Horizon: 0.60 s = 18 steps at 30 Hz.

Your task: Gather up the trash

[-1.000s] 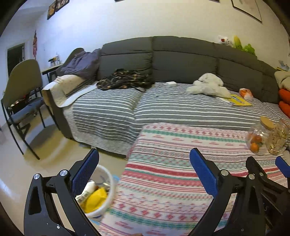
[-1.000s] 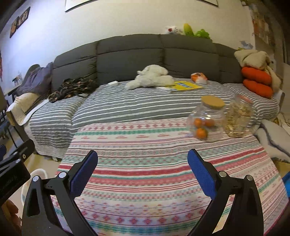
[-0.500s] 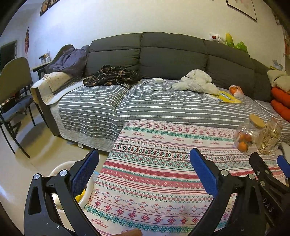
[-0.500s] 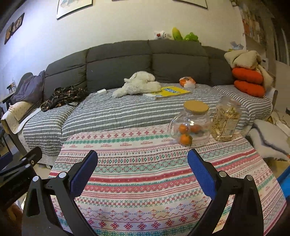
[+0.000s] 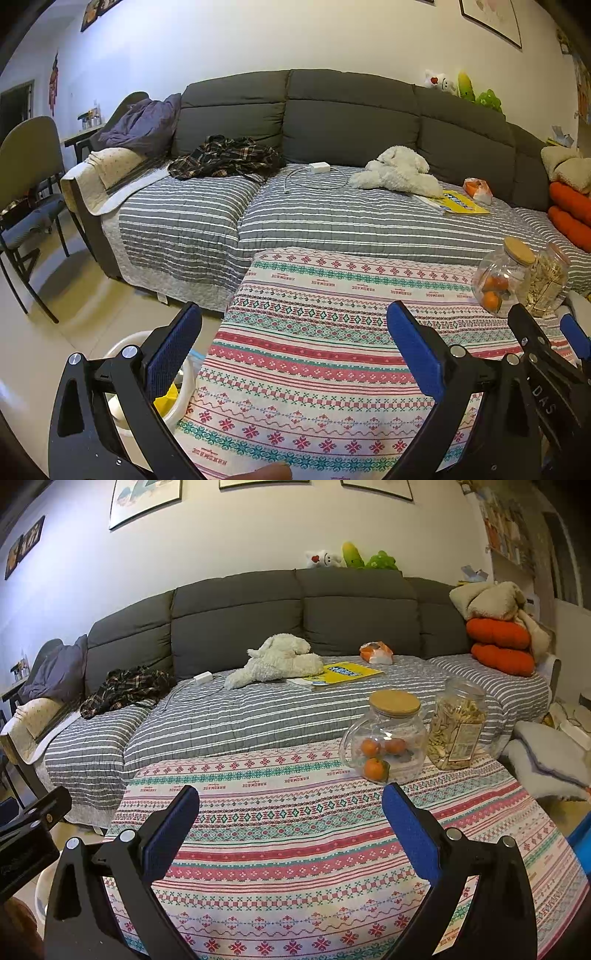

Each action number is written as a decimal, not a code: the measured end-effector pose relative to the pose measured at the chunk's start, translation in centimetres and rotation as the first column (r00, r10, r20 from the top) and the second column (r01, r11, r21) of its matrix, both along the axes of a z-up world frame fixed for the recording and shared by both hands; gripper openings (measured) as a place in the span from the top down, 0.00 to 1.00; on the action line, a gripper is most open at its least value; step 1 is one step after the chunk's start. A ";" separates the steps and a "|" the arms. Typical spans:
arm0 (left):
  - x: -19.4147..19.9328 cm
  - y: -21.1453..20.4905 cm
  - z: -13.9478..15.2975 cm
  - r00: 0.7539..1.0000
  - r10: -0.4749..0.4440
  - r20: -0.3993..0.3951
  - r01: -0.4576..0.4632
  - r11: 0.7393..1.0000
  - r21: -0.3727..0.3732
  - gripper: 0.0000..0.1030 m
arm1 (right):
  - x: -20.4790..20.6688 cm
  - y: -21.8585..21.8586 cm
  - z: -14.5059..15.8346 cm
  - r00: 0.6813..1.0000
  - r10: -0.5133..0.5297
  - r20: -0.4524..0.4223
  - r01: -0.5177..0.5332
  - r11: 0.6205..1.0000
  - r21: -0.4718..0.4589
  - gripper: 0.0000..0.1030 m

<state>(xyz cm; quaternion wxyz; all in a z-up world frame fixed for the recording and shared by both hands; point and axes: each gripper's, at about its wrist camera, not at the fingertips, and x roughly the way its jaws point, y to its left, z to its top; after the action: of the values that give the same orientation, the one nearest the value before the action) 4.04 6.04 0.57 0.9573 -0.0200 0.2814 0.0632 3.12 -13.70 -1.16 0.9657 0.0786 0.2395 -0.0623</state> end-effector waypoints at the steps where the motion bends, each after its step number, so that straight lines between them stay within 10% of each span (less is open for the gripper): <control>1: 0.0 0.0 0.0 1.000 0.000 0.000 0.000 1.000 0.001 0.07 | 0.0 0.0 0.0 1.000 0.000 -0.002 0.000 1.000 0.004 0.07; 18: 0.1 -0.1 -0.1 1.000 0.003 -0.006 -0.003 1.000 0.001 0.07 | -0.1 -0.3 0.0 1.000 0.000 0.005 0.000 1.000 0.018 0.07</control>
<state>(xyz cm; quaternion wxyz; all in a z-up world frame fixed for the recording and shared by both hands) 4.16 5.93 0.51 0.9564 -0.0200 0.2840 0.0648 3.02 -13.96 -1.14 0.9655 0.0875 0.2378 -0.0599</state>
